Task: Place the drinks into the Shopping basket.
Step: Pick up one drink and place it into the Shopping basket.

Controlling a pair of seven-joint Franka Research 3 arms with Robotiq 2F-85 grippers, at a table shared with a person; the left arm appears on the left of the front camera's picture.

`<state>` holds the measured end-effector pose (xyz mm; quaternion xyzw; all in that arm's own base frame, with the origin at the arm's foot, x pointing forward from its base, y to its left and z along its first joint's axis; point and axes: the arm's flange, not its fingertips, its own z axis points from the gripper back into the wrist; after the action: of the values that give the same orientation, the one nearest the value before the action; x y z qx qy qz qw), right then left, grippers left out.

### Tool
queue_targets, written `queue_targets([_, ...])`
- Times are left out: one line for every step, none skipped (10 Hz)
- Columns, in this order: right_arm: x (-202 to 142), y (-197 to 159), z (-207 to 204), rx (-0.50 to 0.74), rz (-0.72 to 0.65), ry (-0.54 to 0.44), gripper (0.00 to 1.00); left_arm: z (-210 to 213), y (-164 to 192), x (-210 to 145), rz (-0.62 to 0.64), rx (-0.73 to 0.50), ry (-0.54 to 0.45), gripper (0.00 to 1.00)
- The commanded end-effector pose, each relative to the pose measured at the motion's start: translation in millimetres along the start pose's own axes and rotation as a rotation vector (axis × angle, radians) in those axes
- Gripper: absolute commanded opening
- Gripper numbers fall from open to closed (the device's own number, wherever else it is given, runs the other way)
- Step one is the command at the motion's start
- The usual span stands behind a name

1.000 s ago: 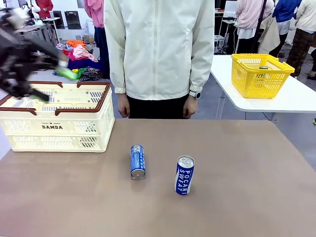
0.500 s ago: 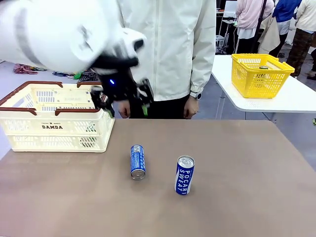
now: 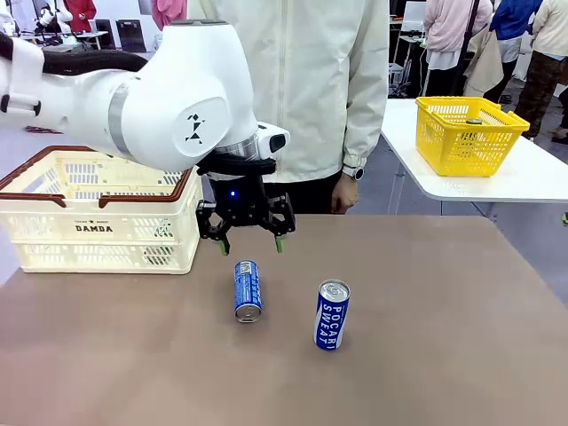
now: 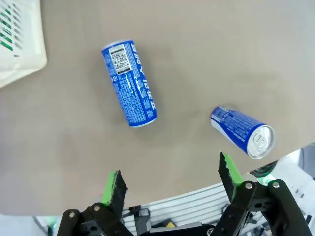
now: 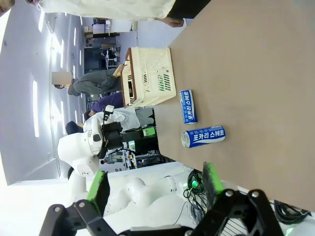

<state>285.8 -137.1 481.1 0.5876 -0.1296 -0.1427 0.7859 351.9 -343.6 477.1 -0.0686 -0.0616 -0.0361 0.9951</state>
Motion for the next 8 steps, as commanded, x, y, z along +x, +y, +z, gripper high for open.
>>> queue_targets([2, 7, 1, 0.020, -0.018, -0.008, 1.00, 5, -4, -10, 0.008, 0.028, -0.033, 1.00])
queue_targets([2, 7, 1, 0.020, -0.018, -0.008, 1.00, 5, -4, -10, 0.008, 0.028, -0.033, 1.00])
queue_targets([2, 7, 1, 0.020, -0.018, -0.008, 1.00, 1, -3, -4, -0.008, 0.001, -0.002, 1.00])
queue_targets([2, 7, 1, 0.020, -0.018, -0.008, 1.00, 3, -15, -6, 0.117, 0.065, -0.096, 1.00])
queue_targets([2, 7, 1, 0.020, -0.018, -0.008, 1.00, -13, -19, 0, 0.132, 0.065, -0.112, 1.00])
queue_targets([2, 7, 1, 0.020, -0.018, -0.008, 1.00, -30, -19, 5, 0.162, 0.085, -0.124, 1.00])
queue_targets([2, 7, 1, 0.020, -0.018, -0.008, 1.00, -44, -19, 7, 0.169, 0.091, -0.118, 1.00])
queue_targets([2, 7, 1, 0.020, -0.018, -0.008, 1.00, -55, -17, 10, 0.178, 0.113, -0.093, 1.00])
